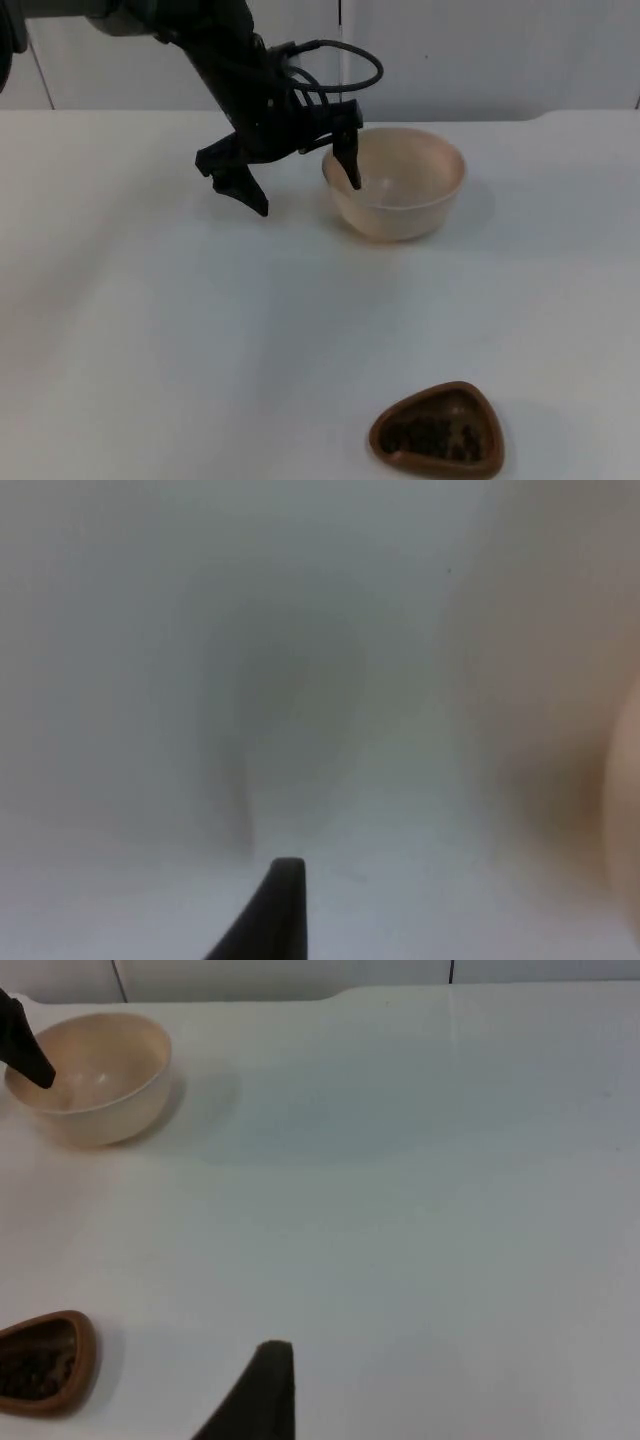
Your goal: Pick up the bowl with the left hand and pour the coffee beans from the cup into the bowl with the right hand.
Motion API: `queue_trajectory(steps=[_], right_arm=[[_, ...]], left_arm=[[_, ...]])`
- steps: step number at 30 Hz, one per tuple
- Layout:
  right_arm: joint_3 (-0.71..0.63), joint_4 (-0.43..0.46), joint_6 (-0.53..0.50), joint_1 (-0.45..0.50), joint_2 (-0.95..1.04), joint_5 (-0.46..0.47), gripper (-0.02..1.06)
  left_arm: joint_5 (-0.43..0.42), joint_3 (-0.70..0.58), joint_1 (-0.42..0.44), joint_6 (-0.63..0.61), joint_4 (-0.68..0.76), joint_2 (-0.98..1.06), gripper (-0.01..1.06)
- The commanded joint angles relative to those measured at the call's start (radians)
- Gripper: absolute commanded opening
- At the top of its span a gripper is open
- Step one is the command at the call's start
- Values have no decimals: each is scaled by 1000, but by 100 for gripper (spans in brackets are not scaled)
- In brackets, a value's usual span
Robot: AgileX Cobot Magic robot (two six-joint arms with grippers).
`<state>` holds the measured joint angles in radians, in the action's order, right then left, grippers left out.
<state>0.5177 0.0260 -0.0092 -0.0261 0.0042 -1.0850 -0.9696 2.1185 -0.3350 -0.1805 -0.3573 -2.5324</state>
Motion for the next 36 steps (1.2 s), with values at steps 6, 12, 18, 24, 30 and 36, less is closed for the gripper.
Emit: queue_trajectory(steps=[6,12,18,24,30,36], right_arm=[[-2,0,-7,7,-4,6,105],[-2,0,-7,7,-4,6,105],[-2,0,-7,7,-4,6,105],[-2,0,-7,7,-4,6,105],[-2,0,-7,7,-4,6,105],[-2,0,-7,7,-4,6,105]], left_arm=[[41,9,-2,10,-66,1,100],[44,9,-2,10,-66,1,84],[45,9,-4,10,-76,1,60],[43,9,-4,10,-114,3,31],[53,9,-4,18,-117,28,-1],[28,9,-4,18,-113,62,0]])
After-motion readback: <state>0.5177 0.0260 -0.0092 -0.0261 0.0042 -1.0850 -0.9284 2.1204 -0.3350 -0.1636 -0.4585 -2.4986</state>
